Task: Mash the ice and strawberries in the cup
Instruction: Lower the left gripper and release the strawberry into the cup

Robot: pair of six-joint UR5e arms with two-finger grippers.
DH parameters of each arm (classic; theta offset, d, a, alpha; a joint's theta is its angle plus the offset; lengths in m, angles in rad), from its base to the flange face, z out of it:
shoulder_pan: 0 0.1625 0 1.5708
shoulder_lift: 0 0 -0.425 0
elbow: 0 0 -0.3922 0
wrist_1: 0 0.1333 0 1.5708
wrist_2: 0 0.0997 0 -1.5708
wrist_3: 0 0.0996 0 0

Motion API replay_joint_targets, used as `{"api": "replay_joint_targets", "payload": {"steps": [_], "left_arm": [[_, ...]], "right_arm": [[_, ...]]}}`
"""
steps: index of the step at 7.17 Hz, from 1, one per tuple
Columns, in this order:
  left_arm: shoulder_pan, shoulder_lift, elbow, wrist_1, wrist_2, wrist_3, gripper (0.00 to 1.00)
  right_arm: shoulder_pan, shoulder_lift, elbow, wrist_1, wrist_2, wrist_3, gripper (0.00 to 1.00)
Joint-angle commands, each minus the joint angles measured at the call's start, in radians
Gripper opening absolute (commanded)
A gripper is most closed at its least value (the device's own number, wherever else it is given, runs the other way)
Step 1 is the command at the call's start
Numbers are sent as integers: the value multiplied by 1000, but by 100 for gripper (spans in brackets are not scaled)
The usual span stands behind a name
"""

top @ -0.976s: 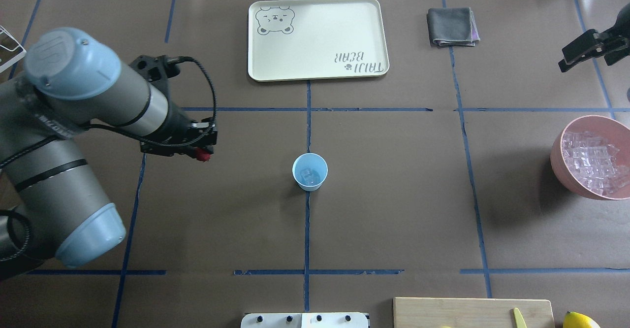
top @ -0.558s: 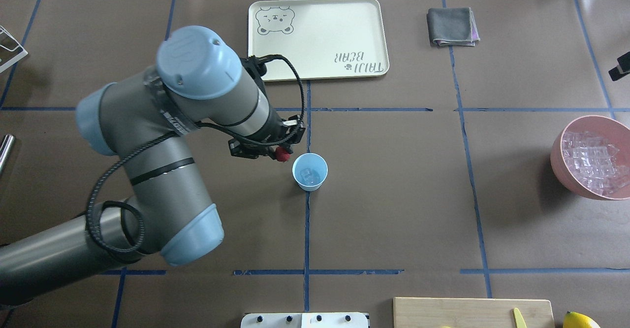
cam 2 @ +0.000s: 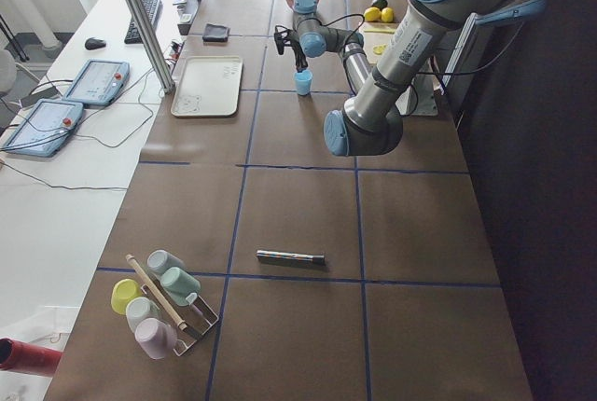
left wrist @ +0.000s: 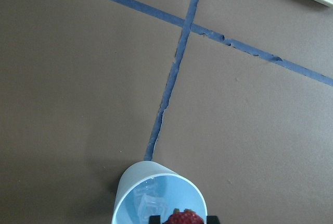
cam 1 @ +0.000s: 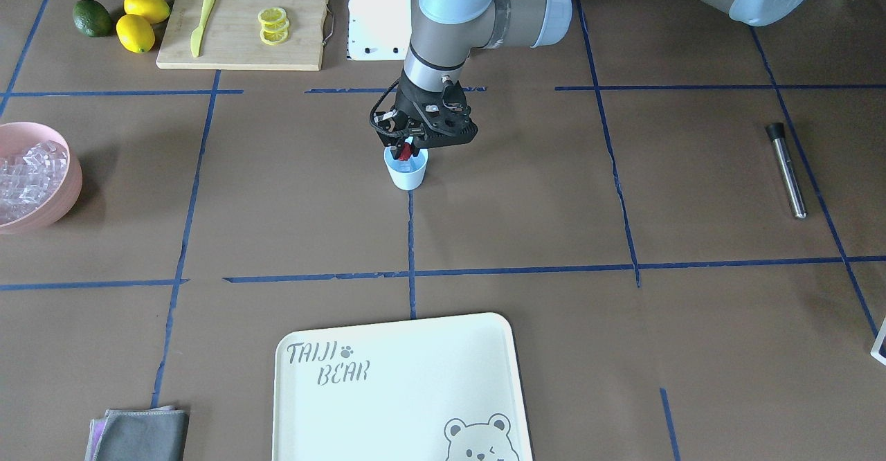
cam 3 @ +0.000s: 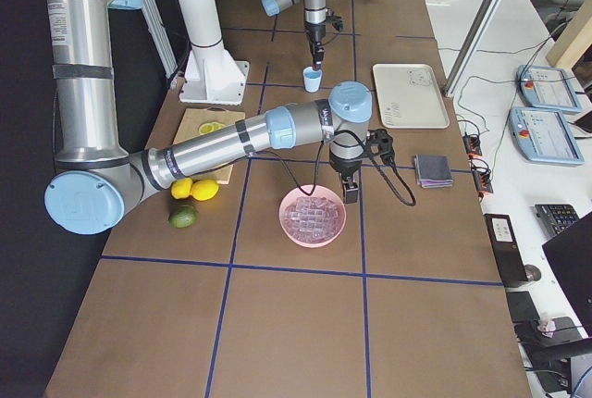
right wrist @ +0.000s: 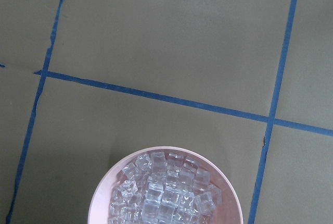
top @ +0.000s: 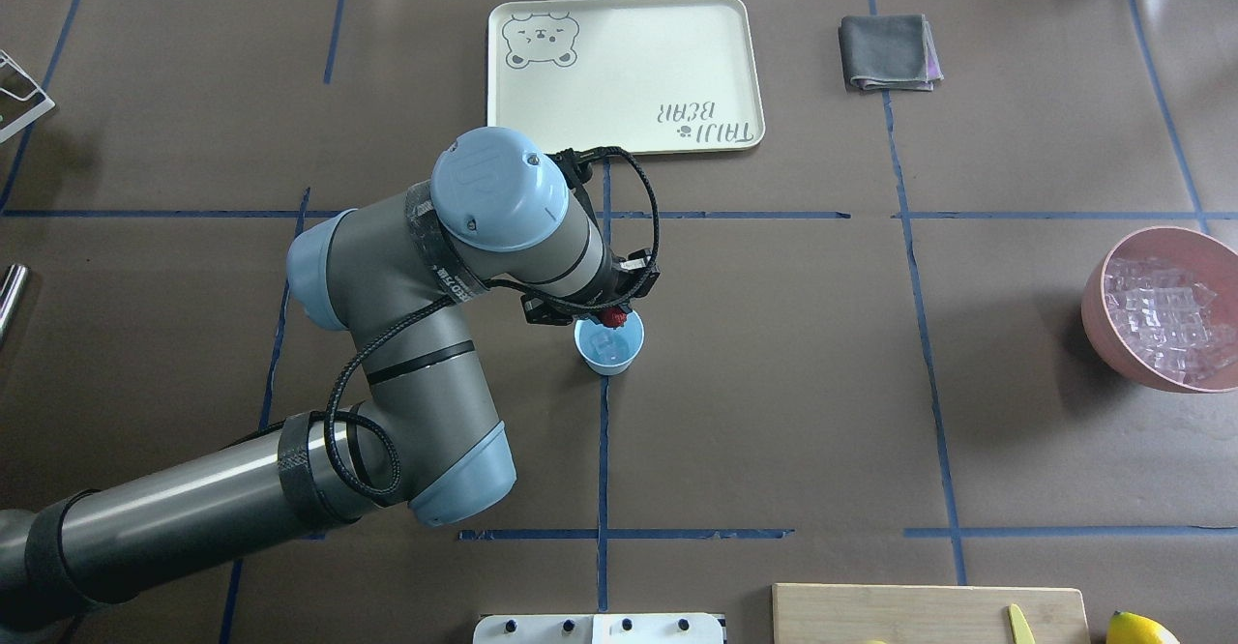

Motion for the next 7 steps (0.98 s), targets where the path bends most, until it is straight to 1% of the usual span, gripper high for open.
{"api": "replay_joint_targets", "payload": {"steps": [1,5,6,7], "left_arm": [[2,-1,4,-4,1,-2,0],[22,4,1,-2,1,-3,0],[24,4,1,-2,1,-4,2],[25,4,3,-1,1,0,12]], "right_arm": [[11,-5,0,0,4,-8,99],[11,-5,-1,0,4,-8,99],[11,-5,-1,0,4,-8,99],[11,-5,-1,0,4,-8,99]]}}
